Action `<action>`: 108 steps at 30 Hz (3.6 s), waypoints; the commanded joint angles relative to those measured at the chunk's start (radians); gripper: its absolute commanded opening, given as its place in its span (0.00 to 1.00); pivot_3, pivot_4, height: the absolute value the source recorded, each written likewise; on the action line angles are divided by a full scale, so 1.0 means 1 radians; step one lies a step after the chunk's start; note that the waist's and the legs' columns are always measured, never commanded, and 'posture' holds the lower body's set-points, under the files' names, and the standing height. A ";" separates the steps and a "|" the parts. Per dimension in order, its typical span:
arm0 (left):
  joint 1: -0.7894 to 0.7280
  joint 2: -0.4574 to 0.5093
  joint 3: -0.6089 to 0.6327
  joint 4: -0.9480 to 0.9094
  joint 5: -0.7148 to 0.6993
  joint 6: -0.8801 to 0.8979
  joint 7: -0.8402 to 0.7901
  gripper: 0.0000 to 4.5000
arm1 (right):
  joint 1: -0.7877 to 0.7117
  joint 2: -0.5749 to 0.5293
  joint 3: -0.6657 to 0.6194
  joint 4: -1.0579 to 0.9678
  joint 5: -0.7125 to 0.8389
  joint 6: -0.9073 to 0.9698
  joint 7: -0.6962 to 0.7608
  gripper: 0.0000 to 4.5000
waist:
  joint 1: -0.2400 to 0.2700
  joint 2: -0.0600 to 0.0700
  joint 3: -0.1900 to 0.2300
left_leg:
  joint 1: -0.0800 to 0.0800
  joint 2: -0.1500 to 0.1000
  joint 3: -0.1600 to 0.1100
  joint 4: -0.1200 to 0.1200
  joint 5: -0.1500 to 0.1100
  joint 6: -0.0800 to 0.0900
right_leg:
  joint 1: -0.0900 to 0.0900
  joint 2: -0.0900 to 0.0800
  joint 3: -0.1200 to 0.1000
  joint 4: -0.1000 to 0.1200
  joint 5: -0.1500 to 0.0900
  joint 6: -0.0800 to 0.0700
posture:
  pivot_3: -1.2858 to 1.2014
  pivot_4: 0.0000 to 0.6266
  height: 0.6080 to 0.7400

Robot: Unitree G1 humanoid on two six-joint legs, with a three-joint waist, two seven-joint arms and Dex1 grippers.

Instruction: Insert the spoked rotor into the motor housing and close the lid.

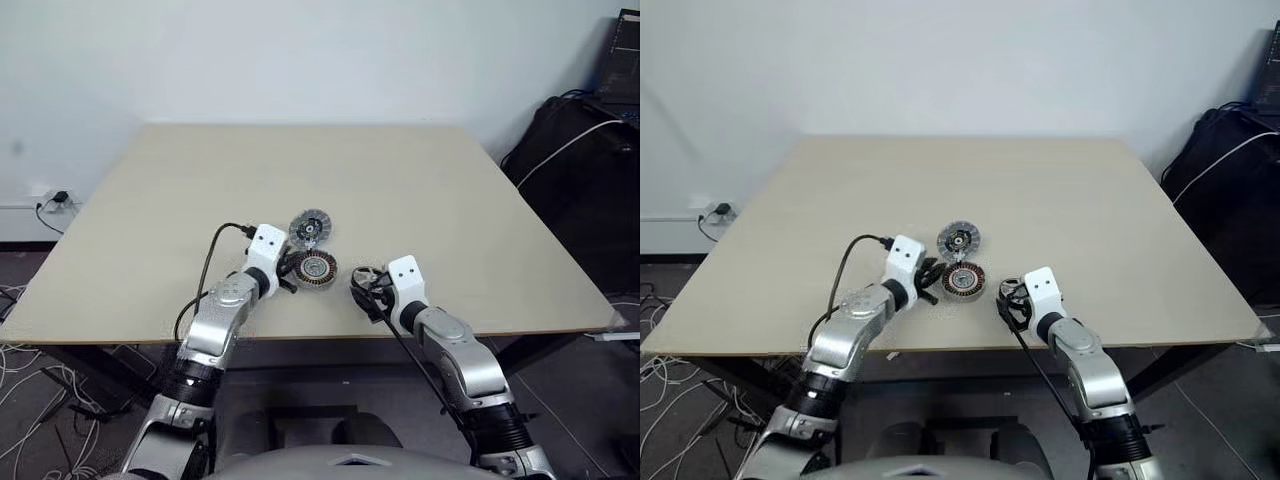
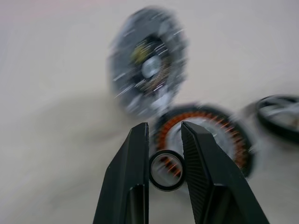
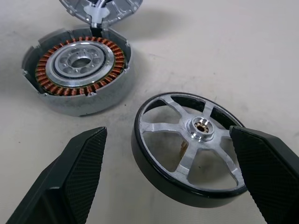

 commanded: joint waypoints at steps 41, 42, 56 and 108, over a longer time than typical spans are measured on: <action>-0.075 -0.084 0.028 0.188 -0.006 -0.148 -0.042 0.14 | -0.034 0.023 0.005 -0.101 0.016 0.037 -0.011 0.91 | -0.006 -0.001 0.000 | 0.000 -0.001 0.000 0.001 0.000 0.001 | 0.000 -0.004 0.000 0.000 0.001 0.001 | 0.52 0.00 1.00; -0.049 -0.077 0.030 0.152 -0.007 -0.141 -0.038 0.07 | -0.044 0.024 0.014 -0.097 0.013 0.040 -0.006 0.86 | -0.009 0.000 0.000 | 0.000 -0.001 0.000 0.001 0.000 0.001 | 0.001 -0.004 0.000 0.000 0.001 0.001 | 0.52 0.00 1.00; 0.283 0.041 0.042 -0.189 -0.004 -0.131 0.009 0.00 | -0.331 0.115 0.145 0.144 -0.049 0.057 0.017 0.01 | -0.013 0.000 0.000 | 0.001 0.000 0.000 0.001 -0.001 0.000 | -0.004 -0.007 0.000 0.000 0.004 -0.003 | 0.52 0.00 1.00; 0.455 0.061 0.064 -0.300 0.013 -0.246 0.064 0.00 | -0.511 0.169 0.234 0.477 -0.205 0.065 0.080 0.01 | -0.016 0.001 0.000 | -0.002 0.001 0.004 -0.001 -0.001 0.000 | -0.010 -0.008 0.001 0.001 0.004 -0.004 | 0.52 0.00 1.00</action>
